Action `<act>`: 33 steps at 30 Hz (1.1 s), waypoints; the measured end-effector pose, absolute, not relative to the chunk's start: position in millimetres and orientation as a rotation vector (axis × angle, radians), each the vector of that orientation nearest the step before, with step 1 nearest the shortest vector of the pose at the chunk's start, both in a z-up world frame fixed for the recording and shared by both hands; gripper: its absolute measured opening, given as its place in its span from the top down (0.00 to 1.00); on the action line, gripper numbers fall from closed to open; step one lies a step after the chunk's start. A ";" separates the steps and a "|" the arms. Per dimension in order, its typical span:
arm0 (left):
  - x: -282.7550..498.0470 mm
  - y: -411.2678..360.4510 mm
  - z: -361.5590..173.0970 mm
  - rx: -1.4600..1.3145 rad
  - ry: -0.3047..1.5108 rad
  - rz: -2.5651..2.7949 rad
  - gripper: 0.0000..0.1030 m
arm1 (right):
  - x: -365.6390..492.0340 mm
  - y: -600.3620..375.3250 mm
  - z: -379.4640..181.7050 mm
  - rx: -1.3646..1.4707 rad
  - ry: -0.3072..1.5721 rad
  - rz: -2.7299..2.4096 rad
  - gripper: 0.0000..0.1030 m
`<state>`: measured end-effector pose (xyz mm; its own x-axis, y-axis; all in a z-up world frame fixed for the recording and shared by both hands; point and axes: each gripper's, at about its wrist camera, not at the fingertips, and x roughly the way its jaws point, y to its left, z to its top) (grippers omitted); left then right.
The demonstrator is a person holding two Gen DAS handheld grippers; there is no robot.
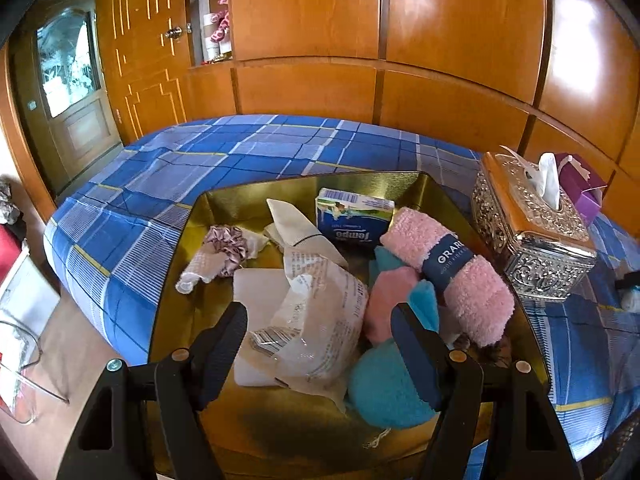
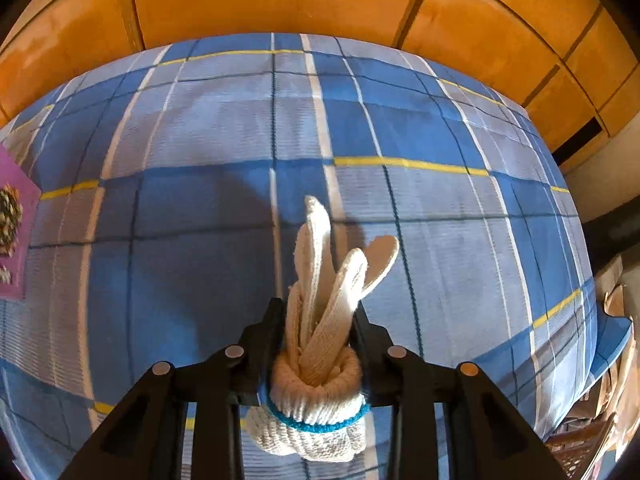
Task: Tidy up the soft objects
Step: 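Lift the white glove and turn the right tool toward the gold tray, then carry the white glove into the gold tray and open the right gripper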
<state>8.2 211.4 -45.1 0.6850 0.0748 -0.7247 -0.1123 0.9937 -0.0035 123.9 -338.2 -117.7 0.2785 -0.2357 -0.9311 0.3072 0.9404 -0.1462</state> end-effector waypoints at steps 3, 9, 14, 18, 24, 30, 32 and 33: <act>8.6 211.4 -46.6 -0.048 0.816 0.107 0.27 | 139.6 -331.5 -102.8 0.048 1.213 -0.351 0.70; 7.7 209.4 -48.0 -0.042 0.819 0.094 0.27 | 172.2 -316.2 -60.8 -0.021 1.143 -0.332 0.70; 6.4 203.9 -49.0 -0.036 0.822 0.064 0.27 | 202.0 -302.9 -13.7 -0.098 1.066 -0.313 0.70; 5.4 199.0 -49.5 -0.027 0.821 0.049 0.27 | 221.3 -278.1 32.0 -0.168 0.981 -0.273 0.70; 4.8 193.2 -51.4 -0.014 0.824 0.035 0.27 | 233.9 -206.8 85.5 -0.308 0.846 -0.123 0.70; 3.2 189.5 -51.5 -0.001 0.820 0.028 0.27 | 204.6 -97.6 120.5 -0.449 0.679 0.203 0.70; 2.3 190.0 -51.7 -0.001 0.821 0.032 0.27 | 184.2 -59.9 122.1 -0.494 0.647 0.342 0.70; 1.6 190.6 -51.5 0.000 0.820 0.034 0.27 | 175.3 -45.3 120.3 -0.514 0.642 0.396 0.70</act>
<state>1.6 190.6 -51.5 0.6817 0.0307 -0.7310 -0.0307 0.9994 0.0133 175.3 -45.3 120.3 0.7347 0.1897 -0.6513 -0.4972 0.8038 -0.3267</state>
